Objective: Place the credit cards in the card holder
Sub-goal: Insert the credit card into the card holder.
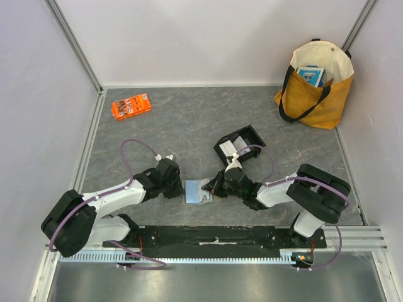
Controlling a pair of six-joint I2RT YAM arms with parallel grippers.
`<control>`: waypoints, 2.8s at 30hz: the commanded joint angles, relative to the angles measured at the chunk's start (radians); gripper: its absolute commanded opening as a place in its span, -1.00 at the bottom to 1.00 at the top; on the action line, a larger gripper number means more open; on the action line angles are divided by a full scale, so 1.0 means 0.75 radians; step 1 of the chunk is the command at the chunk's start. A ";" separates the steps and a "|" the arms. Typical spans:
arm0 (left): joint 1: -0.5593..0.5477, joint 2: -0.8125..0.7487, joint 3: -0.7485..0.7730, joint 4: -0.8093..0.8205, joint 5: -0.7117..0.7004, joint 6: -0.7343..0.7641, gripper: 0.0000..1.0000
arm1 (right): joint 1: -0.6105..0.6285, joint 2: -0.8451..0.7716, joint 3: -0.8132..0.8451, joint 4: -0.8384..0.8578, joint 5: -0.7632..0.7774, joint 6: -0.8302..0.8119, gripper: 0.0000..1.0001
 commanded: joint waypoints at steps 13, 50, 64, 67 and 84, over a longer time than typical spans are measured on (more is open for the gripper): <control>0.002 0.017 -0.070 0.050 0.031 -0.029 -0.96 | 0.069 0.155 0.017 0.152 0.052 0.119 -1.00; 0.002 -0.061 0.008 0.015 0.045 0.003 -0.97 | 0.247 0.134 0.686 -0.960 0.269 -0.404 0.12; 0.000 -0.079 0.006 0.026 0.054 -0.001 -0.96 | 0.245 0.155 0.666 -0.750 0.079 -0.335 -0.27; 0.000 -0.087 0.004 0.019 0.047 0.001 -0.96 | 0.237 0.161 0.666 -0.748 0.061 -0.339 -0.17; 0.002 -0.151 -0.031 -0.021 0.013 -0.013 -0.96 | 0.130 0.040 0.647 -0.919 0.097 -0.345 0.05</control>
